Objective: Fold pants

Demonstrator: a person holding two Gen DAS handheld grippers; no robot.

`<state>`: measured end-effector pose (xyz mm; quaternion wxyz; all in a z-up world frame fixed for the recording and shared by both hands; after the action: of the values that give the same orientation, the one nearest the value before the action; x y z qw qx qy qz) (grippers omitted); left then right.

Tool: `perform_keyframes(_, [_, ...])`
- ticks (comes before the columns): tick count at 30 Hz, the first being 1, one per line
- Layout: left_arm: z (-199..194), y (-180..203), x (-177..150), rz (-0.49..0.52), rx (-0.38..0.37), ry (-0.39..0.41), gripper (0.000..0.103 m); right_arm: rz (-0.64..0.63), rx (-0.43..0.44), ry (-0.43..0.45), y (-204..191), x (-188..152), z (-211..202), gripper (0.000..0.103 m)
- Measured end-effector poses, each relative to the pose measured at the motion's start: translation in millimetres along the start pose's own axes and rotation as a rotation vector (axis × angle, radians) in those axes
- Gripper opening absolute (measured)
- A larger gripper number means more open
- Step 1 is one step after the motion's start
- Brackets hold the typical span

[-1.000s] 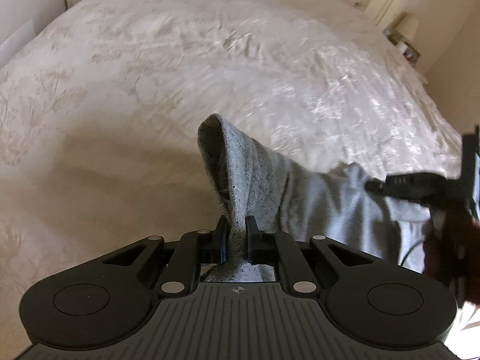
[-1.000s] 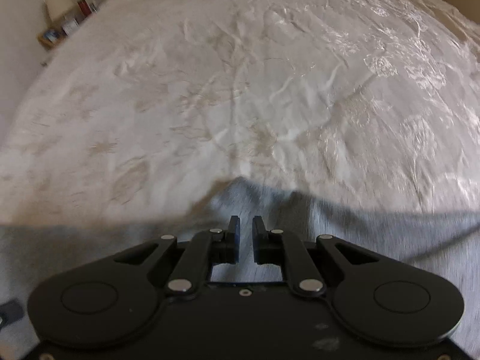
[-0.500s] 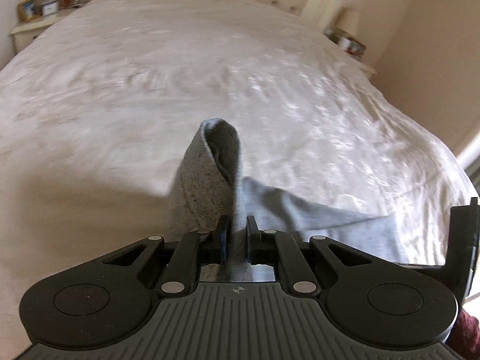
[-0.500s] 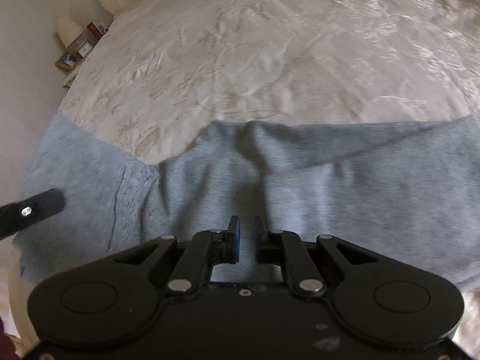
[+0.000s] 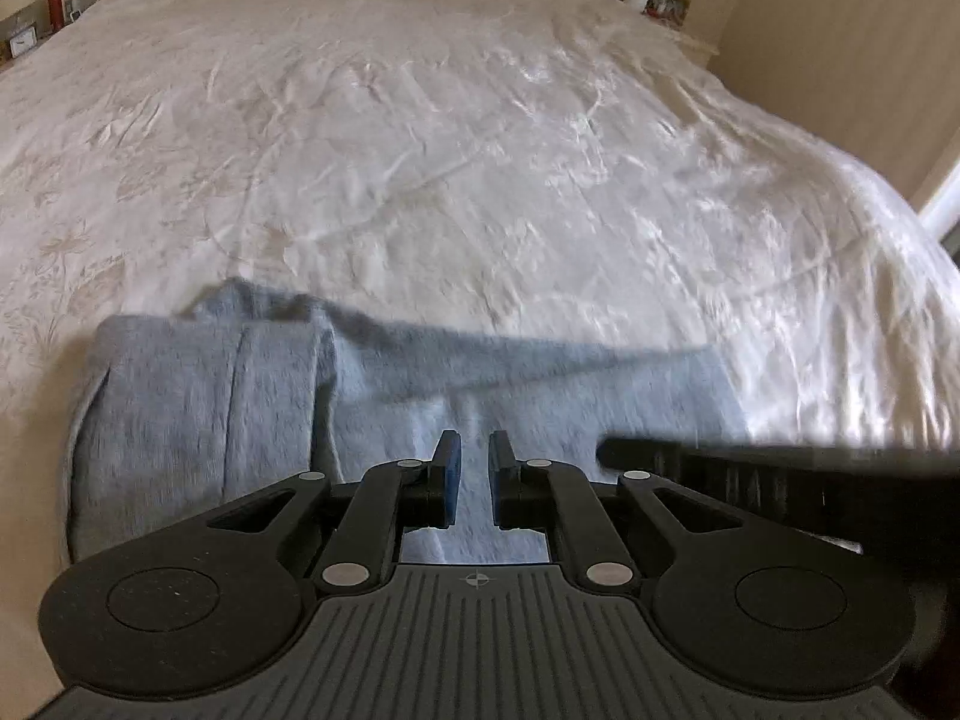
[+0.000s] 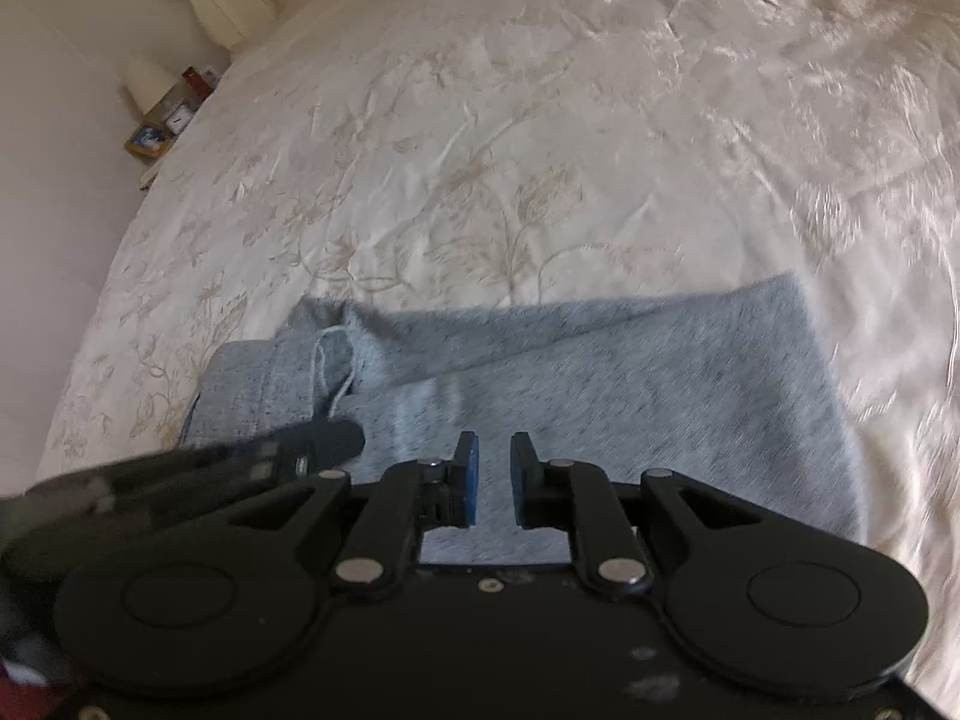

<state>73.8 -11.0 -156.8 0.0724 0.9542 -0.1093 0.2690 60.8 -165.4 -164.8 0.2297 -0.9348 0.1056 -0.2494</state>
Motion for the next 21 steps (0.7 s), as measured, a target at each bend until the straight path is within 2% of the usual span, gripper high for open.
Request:
perform_keyframes(3, [6.9, 3.4, -16.7, -0.028, 0.012, -0.058, 0.010, -0.035, 0.031, -0.012, 5.1, 7.5, -0.8, 0.023])
perform_keyframes(5, [15.2, -2.0, -31.0, -0.055, 0.035, -0.106, 0.010, -0.063, 0.057, -0.020, 2.8, 11.0, 1.0, 0.032])
perform_keyframes(9, [36.5, -23.4, -58.2, -0.121, 0.073, -0.190, 0.011, -0.107, 0.100, -0.049, -7.9, 14.0, 9.0, 0.038])
perform_keyframes(11, [38.0, -35.1, -63.8, -0.163, 0.050, -0.189, 0.011, -0.129, 0.113, -0.064, -15.3, 14.2, 15.6, 0.046])
perform_keyframes(13, [35.1, -42.6, -61.3, -0.185, 0.035, -0.188, 0.011, -0.147, 0.129, -0.082, -22.1, 12.6, 20.8, 0.049])
perform_keyframes(16, [26.5, -50.0, -58.3, -0.154, 0.048, -0.175, 0.011, -0.164, 0.149, -0.126, -34.2, 8.9, 32.4, 0.058])
perform_keyframes(21, [1.1, -73.1, -63.3, -0.127, 0.066, -0.153, 0.011, -0.162, 0.187, -0.175, -54.2, 0.7, 54.9, 0.063])
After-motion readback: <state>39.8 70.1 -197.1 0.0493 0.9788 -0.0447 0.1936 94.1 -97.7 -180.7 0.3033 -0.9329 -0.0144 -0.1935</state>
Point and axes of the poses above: each gripper's, at about its wrist camera, not at the fingertips, and z roughly the way its jaws point, y to its right, x to its top, the point moved 2 cm from there along z, roughly the way its jaws point, and after that the axes turned 6 degrees about x, right-handed, at the moved point
